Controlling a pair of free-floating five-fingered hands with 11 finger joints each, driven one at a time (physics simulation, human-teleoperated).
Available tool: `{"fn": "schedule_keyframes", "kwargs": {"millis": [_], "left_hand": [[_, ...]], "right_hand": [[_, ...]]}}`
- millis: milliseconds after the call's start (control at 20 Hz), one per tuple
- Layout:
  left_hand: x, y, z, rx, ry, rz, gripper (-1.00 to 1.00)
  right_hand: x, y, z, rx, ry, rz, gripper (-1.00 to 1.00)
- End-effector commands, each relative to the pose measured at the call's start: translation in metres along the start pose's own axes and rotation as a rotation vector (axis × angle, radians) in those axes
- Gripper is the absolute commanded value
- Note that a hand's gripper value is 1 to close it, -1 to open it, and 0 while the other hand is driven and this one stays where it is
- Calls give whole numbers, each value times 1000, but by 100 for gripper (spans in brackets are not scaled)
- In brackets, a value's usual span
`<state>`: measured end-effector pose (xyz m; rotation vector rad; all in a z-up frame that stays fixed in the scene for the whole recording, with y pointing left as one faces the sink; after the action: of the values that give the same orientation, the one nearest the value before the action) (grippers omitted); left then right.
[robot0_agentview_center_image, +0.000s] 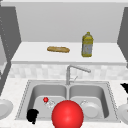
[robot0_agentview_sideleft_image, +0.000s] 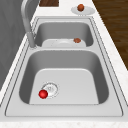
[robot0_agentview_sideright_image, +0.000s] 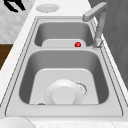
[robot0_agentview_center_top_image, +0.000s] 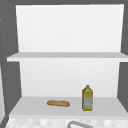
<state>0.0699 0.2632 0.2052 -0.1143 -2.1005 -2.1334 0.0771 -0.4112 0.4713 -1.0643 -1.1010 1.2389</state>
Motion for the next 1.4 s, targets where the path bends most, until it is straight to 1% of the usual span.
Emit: {"fn": "schedule_keyframes", "kwargs": {"millis": [0, 200, 350, 400, 500, 650, 900, 1050, 1200, 1350], "left_hand": [[0, 0, 0, 0, 0, 0, 0], [0, 0, 0, 0, 0, 0, 0], [0, 0, 0, 0, 0, 0, 0], [0, 0, 0, 0, 0, 0, 0], [0, 0, 0, 0, 0, 0, 0], [0, 0, 0, 0, 0, 0, 0], [0, 0, 0, 0, 0, 0, 0], [0, 0, 0, 0, 0, 0, 0], [0, 0, 0, 0, 0, 0, 0], [0, 0, 0, 0, 0, 0, 0]], "right_hand": [[-26, 18, 10, 20, 1, 0, -100], [-51, 41, 16, 47, 0, -2, -100], [-69, 62, 10, 75, 2, -1, -100], [-70, 70, 8, 80, -1, 0, -100], [-78, 81, -1, 91, -3, 2, -100], [-80, 95, -15, 120, 0, 10, -100], [-88, 125, -41, 191, 16, 31, -100], [-93, 137, -64, 246, 12, 22, -100], [-98, 151, -83, 297, 6, 25, -100], [-109, 166, -99, 341, -3, 28, -100]]}}
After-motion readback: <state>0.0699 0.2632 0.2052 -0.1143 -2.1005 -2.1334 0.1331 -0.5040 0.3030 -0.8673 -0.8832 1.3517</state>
